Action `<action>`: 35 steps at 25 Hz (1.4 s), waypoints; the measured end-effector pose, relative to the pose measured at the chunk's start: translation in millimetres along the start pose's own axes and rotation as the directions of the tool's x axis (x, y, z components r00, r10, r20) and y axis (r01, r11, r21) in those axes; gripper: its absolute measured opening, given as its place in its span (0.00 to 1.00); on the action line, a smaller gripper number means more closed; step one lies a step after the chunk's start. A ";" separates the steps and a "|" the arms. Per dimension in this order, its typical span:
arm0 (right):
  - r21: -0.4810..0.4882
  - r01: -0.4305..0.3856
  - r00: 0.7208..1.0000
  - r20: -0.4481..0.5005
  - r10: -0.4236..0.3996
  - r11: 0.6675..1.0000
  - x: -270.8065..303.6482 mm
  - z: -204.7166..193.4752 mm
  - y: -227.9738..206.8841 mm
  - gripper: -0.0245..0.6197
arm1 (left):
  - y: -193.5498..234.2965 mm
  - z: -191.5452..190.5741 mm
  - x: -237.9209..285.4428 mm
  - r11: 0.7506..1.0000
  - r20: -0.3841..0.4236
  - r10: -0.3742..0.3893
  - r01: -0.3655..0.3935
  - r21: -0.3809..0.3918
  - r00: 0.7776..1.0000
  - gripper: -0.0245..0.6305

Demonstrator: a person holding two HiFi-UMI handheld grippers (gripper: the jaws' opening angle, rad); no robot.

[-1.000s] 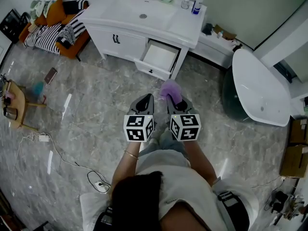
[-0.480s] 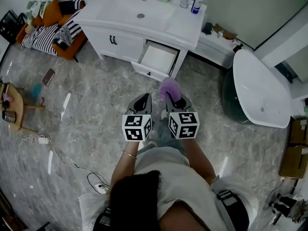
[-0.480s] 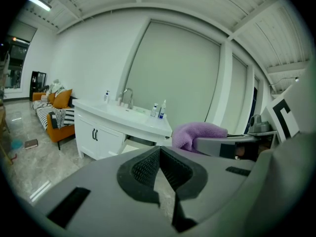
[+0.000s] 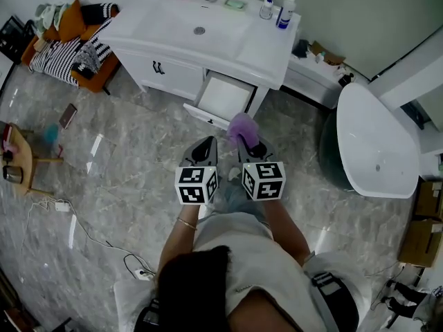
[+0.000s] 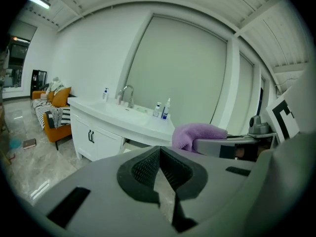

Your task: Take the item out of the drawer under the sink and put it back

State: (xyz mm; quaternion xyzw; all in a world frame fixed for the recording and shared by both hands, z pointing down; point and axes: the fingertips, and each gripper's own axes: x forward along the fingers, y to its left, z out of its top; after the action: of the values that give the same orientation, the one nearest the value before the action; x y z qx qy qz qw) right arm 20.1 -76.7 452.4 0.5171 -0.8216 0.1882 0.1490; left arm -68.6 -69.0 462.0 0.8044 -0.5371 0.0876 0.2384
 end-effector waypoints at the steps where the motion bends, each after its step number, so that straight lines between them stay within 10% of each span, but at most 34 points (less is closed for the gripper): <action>1: -0.002 -0.006 1.000 -0.005 0.006 1.000 6.1 3.3 -4.7 0.16 | 0.9 3.7 7.6 1.000 -0.002 0.004 -0.004 -0.003 1.000 0.04; 35: -0.060 -0.222 0.964 -0.163 0.210 0.973 127.0 17.3 -84.8 0.16 | 26.1 25.3 143.4 0.982 -0.081 0.177 -0.182 -0.059 0.981 0.04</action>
State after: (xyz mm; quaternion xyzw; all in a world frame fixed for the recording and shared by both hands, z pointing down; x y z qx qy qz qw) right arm 42.5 -219.0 506.0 0.4019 -0.8657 0.2110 0.2109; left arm -36.7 -207.1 504.5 0.7405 -0.6007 0.1213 0.2760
